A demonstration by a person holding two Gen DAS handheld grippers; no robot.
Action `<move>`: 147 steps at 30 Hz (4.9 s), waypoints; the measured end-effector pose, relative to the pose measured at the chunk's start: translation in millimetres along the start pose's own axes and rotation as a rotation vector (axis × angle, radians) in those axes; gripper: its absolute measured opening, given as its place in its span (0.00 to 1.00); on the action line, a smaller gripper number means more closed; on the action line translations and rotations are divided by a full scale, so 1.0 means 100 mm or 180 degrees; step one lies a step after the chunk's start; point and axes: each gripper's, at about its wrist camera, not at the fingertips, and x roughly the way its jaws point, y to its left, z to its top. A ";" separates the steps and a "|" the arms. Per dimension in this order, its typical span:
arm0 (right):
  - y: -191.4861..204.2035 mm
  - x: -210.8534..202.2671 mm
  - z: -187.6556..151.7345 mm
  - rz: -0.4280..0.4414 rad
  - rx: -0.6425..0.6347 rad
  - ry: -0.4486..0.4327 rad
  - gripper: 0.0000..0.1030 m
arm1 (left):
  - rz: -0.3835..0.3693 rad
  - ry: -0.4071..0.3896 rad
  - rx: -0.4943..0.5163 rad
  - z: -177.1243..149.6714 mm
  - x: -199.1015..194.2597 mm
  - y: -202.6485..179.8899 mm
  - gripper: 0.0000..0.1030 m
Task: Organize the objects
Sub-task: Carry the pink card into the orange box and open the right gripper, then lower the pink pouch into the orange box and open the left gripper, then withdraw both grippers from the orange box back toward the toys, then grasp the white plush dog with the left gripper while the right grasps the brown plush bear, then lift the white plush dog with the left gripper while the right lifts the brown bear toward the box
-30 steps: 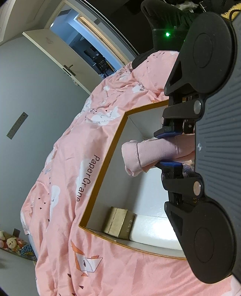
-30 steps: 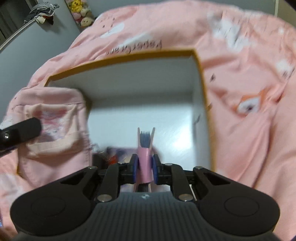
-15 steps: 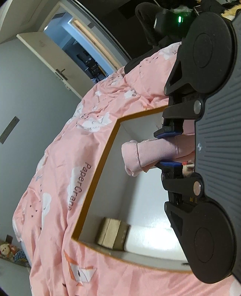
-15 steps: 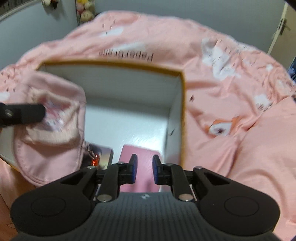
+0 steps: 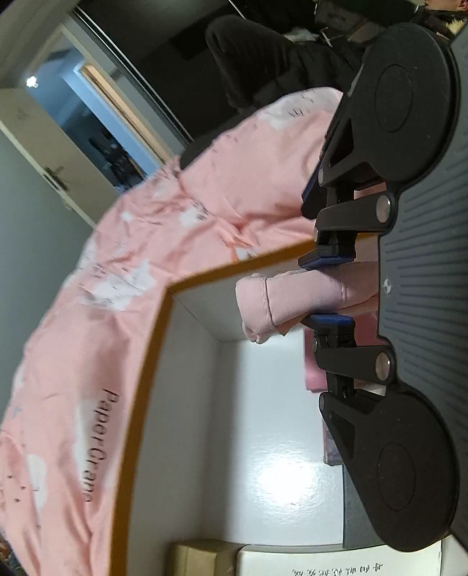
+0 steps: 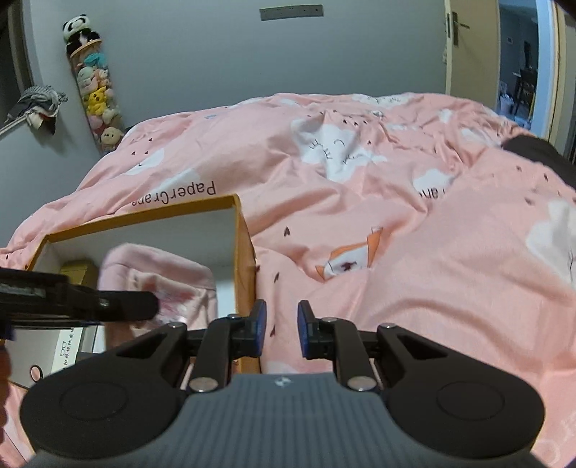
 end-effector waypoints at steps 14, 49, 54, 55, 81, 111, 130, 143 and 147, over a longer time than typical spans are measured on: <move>-0.15 0.01 -0.13 0.0200 0.0251 0.0046 0.25 | 0.0531 0.0550 -0.0098 0.01 0.43 0.02 0.30; -0.09 -0.88 -0.57 0.0567 -0.0019 -0.0317 0.47 | 0.0897 -0.0652 0.0678 -0.69 -0.88 -0.99 0.55; 0.08 -0.96 -0.78 0.0635 -0.0250 -0.0181 0.48 | 0.0892 -0.0611 0.0625 -1.00 -1.07 -0.90 0.55; 0.12 -0.96 -0.81 0.0646 -0.0293 -0.0141 0.47 | 0.0893 -0.0589 0.0612 -1.06 -1.09 -0.87 0.55; 0.16 -0.62 -1.43 0.0721 -0.0228 0.0938 0.39 | 0.1353 -0.0041 -0.0288 -1.72 -1.08 -0.14 0.55; 0.59 -0.44 -1.56 0.1279 -0.0668 0.1309 0.41 | 0.1733 0.0338 0.0006 -1.83 -0.56 -0.15 0.78; 0.50 -0.69 -1.38 0.0945 -0.0609 0.0814 0.37 | 0.1473 0.0256 0.0019 -1.81 -0.76 0.00 0.49; 0.60 -0.41 -1.40 0.1233 -0.0608 0.1242 0.46 | 0.1916 0.0271 0.0064 -1.89 -0.83 -0.13 0.38; 0.61 -0.41 -1.39 0.1313 -0.0598 0.1265 0.39 | 0.1959 0.0253 0.0043 -1.92 -0.87 -0.10 0.38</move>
